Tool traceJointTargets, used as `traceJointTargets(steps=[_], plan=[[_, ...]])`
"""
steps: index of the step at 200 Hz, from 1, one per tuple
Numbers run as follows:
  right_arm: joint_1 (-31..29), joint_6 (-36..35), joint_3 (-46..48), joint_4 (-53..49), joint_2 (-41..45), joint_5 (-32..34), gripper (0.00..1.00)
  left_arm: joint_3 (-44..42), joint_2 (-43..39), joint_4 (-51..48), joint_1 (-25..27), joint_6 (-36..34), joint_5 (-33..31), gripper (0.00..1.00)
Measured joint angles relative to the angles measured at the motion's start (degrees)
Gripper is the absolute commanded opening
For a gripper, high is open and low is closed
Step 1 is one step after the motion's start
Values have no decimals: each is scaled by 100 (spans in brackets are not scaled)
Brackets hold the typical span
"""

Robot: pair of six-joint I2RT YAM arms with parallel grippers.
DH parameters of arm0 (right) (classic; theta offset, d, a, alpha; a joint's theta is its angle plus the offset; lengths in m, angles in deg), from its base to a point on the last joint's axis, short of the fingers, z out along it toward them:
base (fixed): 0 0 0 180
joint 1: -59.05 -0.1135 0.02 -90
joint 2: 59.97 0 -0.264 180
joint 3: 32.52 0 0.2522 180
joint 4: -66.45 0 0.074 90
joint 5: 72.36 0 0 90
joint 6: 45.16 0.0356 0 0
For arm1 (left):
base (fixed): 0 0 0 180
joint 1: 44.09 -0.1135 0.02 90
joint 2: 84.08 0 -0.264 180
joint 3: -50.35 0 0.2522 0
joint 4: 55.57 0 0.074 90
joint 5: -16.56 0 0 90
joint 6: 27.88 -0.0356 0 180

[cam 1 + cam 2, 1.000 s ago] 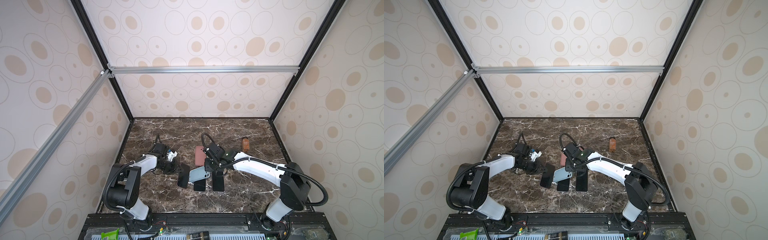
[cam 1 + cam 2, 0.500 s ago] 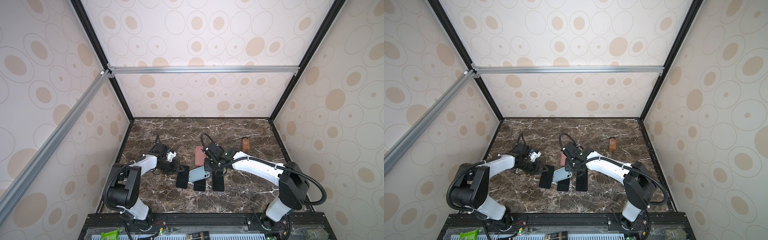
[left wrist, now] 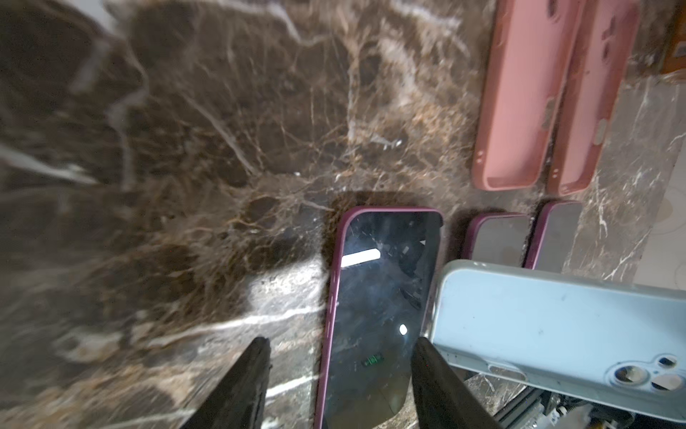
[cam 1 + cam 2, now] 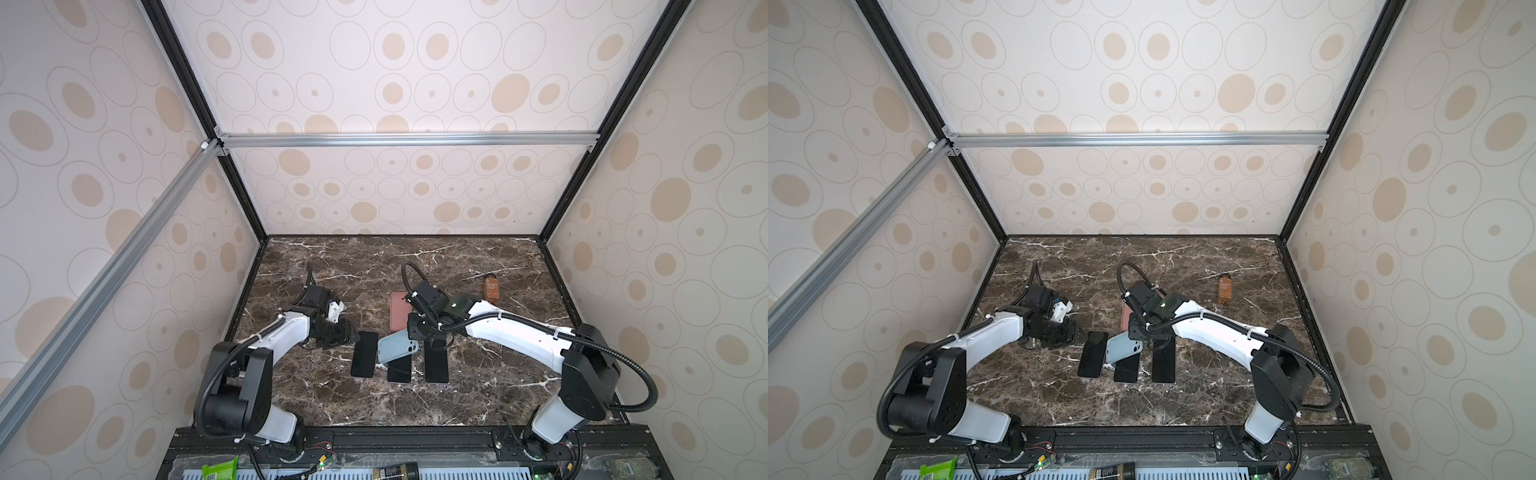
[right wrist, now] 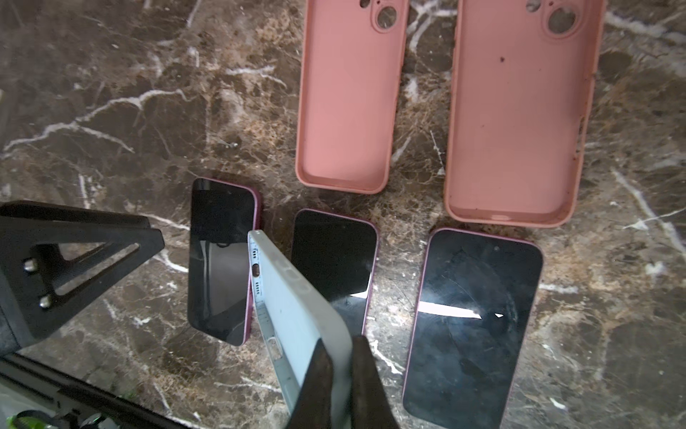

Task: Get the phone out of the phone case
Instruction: 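Raise the light-blue case with the right gripper while the left gripper reaches for it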

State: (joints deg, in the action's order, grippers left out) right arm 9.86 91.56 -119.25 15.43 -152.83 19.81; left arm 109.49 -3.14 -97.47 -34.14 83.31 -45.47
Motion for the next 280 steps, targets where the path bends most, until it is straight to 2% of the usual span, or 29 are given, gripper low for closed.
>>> traceJointTargets(steps=[14,33,57,81,118,156,183,204,238,280], plan=[[0,-127,-26,11,284,-7,0,136,-422,-149,0,-74,-157,56],[2,-363,-68,101,754,4,0,511,-817,-284,2,-249,-313,59],[0,-748,-76,238,1268,170,0,1023,-1145,-350,144,-463,-417,58],[26,-1333,-76,339,1655,341,0,1414,-1285,-361,614,-645,-568,58],[354,-2240,-190,212,1961,181,0,1519,-1615,-160,1318,-857,-721,58],[968,-2931,-450,-291,2013,-420,0,1515,-2055,310,1930,-931,-868,59],[1740,-3209,-575,-601,1985,-1593,0,1504,-2227,651,2308,-938,-931,60],[2214,-3473,-660,-841,1888,-2243,0,1504,-2135,769,2494,-942,-990,60],[2262,-4164,-977,-1375,1576,-2973,0,1515,-1770,793,2859,-1056,-944,59],[2264,-4682,-984,-1617,1552,-3226,0,1622,-1355,776,3230,-1233,-846,52]])
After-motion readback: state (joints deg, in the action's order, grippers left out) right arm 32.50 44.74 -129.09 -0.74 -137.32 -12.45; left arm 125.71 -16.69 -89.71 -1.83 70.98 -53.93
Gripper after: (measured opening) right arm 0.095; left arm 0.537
